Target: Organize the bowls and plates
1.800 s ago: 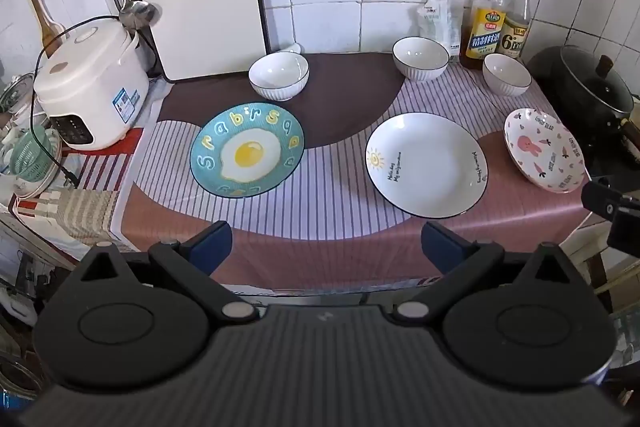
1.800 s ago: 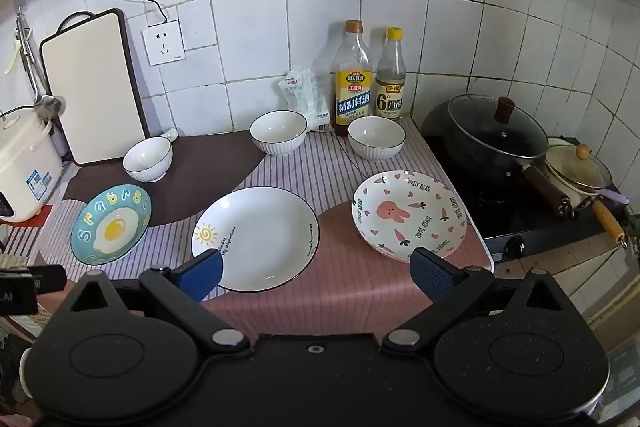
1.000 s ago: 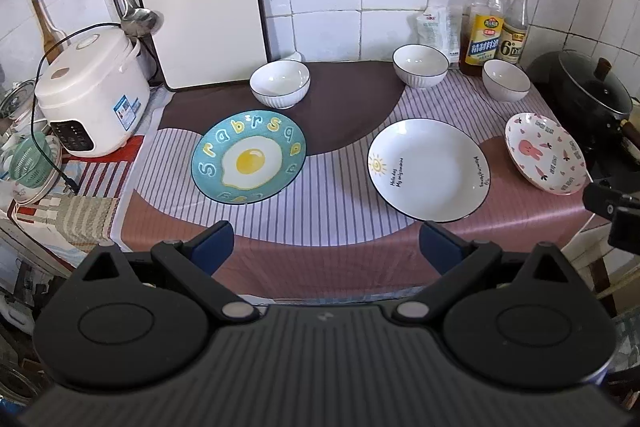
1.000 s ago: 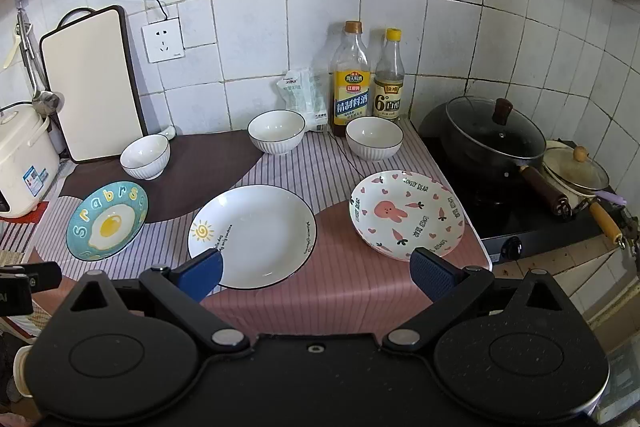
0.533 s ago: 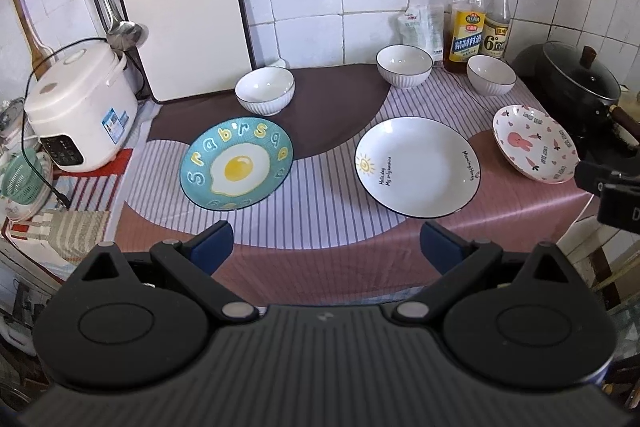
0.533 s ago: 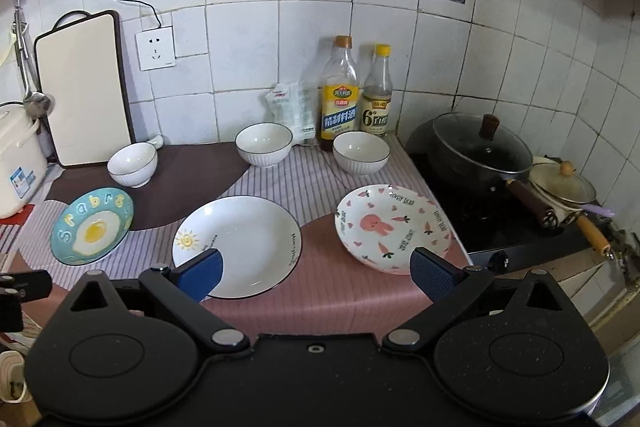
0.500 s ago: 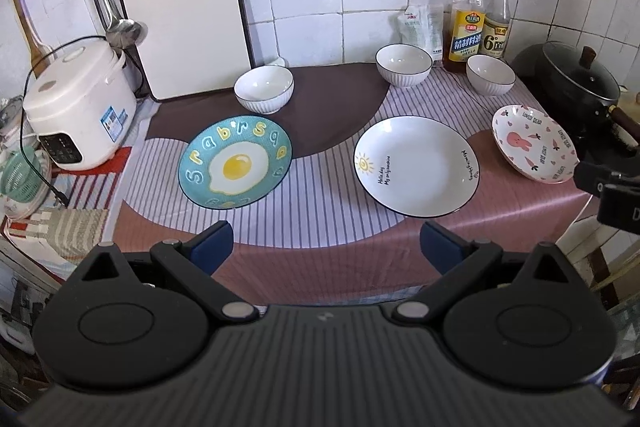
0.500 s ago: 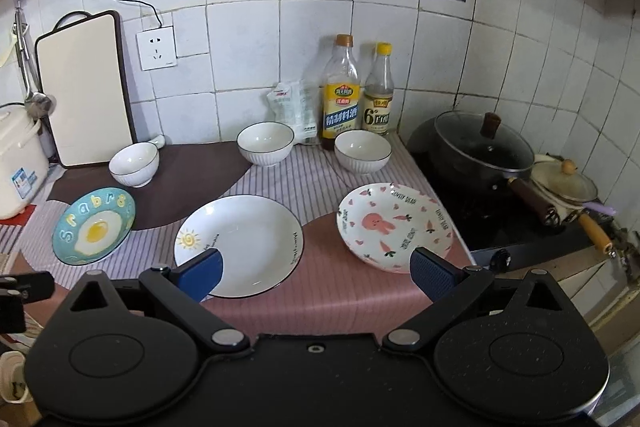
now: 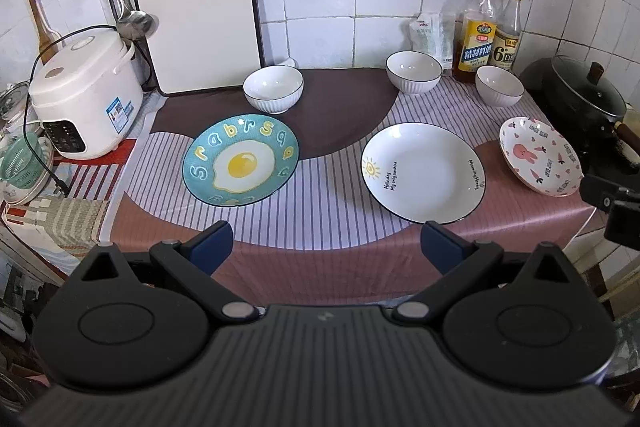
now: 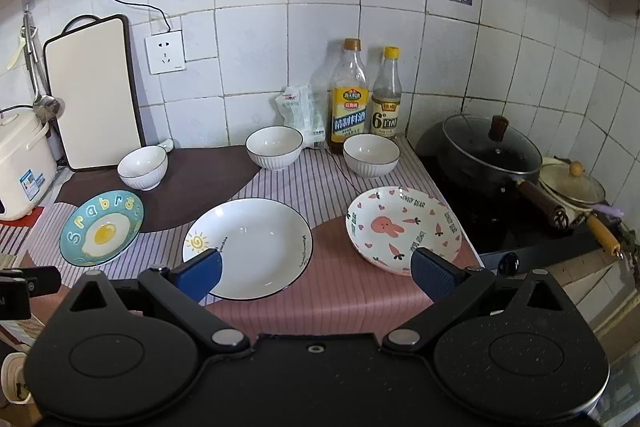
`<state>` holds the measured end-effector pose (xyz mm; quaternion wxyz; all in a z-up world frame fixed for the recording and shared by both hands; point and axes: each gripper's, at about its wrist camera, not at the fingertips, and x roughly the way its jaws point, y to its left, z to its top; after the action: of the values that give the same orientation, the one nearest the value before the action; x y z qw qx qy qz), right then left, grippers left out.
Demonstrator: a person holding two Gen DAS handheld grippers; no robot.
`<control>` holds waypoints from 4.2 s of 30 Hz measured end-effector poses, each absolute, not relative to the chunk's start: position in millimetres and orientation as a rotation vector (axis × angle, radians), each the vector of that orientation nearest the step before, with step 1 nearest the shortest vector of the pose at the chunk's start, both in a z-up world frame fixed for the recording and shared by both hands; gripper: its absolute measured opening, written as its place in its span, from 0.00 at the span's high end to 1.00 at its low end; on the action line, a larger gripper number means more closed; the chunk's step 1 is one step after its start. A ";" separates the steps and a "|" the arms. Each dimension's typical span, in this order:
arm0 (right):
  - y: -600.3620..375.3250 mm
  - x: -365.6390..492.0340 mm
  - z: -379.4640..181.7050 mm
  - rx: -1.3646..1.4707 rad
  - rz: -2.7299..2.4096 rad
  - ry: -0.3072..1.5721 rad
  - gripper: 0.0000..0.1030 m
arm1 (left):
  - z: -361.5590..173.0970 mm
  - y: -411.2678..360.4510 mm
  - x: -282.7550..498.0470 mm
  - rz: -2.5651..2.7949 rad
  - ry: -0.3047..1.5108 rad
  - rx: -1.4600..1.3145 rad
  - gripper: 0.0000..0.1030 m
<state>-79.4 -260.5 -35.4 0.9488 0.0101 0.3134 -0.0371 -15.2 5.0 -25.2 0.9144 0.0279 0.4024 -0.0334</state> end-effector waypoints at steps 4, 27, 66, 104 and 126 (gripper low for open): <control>-258.4 -78.8 -35.2 0.004 -0.075 0.632 0.01 | -25.6 3.3 -17.6 -0.065 0.818 0.063 0.01; -263.3 -80.1 -40.8 0.028 -0.080 0.633 0.01 | -23.5 -4.1 -16.5 -0.088 0.846 0.053 0.01; -300.6 86.7 -225.3 0.400 0.201 0.828 0.45 | -194.1 -33.9 196.7 -0.295 1.082 -0.051 0.13; -290.9 179.9 -212.7 0.287 0.458 0.842 0.78 | -195.9 -5.8 277.7 -0.234 1.144 -0.049 0.77; -229.3 210.9 -200.1 0.190 0.061 0.982 0.59 | -199.7 10.1 327.6 -0.362 1.245 -0.015 0.74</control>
<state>210.9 -229.3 -200.1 0.8771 0.0910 0.4708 0.0293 327.6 10.1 -199.7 0.7973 -0.0069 0.5796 -0.1684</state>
